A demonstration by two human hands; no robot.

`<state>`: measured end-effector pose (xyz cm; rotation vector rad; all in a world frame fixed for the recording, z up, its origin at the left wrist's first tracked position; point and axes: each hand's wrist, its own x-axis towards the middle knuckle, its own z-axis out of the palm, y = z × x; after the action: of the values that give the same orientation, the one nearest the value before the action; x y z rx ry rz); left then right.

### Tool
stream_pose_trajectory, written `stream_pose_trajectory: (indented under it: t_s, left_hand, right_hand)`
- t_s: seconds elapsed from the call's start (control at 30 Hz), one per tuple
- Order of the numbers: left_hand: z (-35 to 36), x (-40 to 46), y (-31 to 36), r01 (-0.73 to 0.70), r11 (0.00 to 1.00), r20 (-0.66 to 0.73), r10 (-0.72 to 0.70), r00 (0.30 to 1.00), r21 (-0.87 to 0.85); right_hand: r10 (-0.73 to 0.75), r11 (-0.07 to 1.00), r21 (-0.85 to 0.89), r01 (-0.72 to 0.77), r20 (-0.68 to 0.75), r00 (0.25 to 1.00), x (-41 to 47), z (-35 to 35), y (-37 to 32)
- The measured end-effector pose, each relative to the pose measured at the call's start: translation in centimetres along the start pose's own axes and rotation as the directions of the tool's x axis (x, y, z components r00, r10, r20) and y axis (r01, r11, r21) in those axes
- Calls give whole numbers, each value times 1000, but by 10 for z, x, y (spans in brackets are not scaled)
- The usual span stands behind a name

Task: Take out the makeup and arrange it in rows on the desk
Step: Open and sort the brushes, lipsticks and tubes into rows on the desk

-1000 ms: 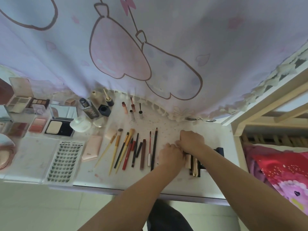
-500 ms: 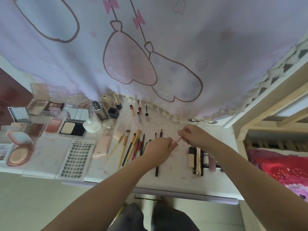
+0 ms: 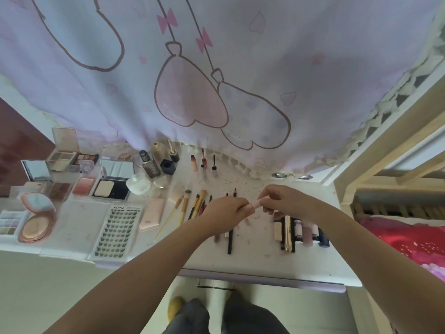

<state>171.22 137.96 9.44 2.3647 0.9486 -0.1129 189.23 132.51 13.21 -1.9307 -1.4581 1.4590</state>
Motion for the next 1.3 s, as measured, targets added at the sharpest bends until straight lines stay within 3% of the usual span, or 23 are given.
stream_pose_trajectory:
  t_s: [0.13,0.27,0.43,0.53,0.63,0.77,0.9,1.07,1.17,1.3]
  left_hand:
    - [-1,-1,-1,-11,999,-18,12,1000,53]
    - [2,-2,-2,-3,1000,-8,3,1000,12]
    - [-9,-1,-3,-18,996,49,22,999,-92]
    - [-9,-19,-48,102,989,97,-92,991,-105]
    - [-6,-31,-71,205,971,70,-198,978,-126]
    - [6,-5,-30,160,928,-7,-172,985,-337]
    - [17,12,-15,229,770,42,-255,966,-595]
    - [30,38,0,236,527,20,-382,924,-817]
    - [37,45,3,190,431,-30,-454,890,-882]
    - [49,48,-4,166,666,-193,-431,881,-727]
  right_hand:
    - [70,980,183,-75,34,997,-1,4,-2]
    - [85,984,153,-94,63,994,-5,1,-5]
    - [64,961,269,-69,27,998,1,0,3]
    - [107,947,314,-67,-112,988,-7,-32,28]
    - [155,902,418,-104,-90,984,-9,-47,44]
    - [195,839,516,-174,14,981,12,-7,37]
    - [159,707,699,-110,-6,987,22,4,46]
    - [196,819,570,-59,-182,963,41,15,49]
    - [118,969,244,-28,-361,925,54,22,58]
    - [-56,998,-49,37,-488,871,66,31,72]
